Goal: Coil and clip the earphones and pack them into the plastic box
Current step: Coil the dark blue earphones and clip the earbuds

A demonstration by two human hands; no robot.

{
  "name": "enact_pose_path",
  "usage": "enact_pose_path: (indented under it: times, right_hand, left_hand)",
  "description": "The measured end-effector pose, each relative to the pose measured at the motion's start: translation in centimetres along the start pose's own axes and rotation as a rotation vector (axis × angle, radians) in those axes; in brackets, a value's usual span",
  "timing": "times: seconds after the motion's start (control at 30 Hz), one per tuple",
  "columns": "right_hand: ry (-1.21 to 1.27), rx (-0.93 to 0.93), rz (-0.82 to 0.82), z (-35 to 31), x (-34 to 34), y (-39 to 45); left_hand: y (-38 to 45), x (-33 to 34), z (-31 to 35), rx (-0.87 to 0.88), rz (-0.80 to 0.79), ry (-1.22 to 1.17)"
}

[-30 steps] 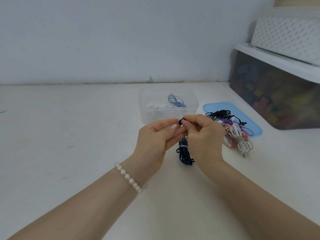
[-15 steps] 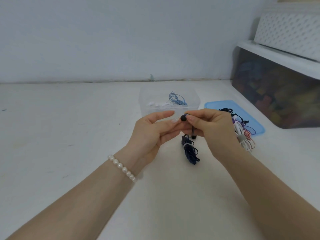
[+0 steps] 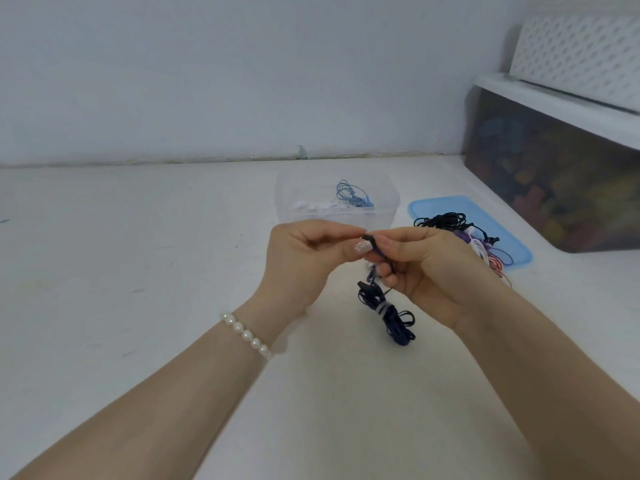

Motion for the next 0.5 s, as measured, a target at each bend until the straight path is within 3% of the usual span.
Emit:
enact_pose_path:
  times: [0.1,0.3,0.5]
  right_hand:
    - [-0.032,-0.014,0.006,-0.2,-0.1,0.0]
    - [-0.225,-0.106,-0.018,-0.8,0.1,-0.2]
    - [-0.453,-0.239,0.028,-1.0,-0.1,0.2]
  left_hand:
    - [-0.1,0.1,0.1,0.048,-0.03,-0.016]
    - [0.0,0.5,-1.6,-0.202,-0.144,-0.177]
    - [-0.2,0.5,-2.2,-0.269,-0.165,-0.124]
Point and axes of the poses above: each hand's wrist, its own y-axis towards the middle knuckle, its own x-axis out of the palm, z = x × y, the point moved 5 cm from there along y, towards the middle knuckle, and after that the axes turned 14 degrees about y, right-handed, at the moved point
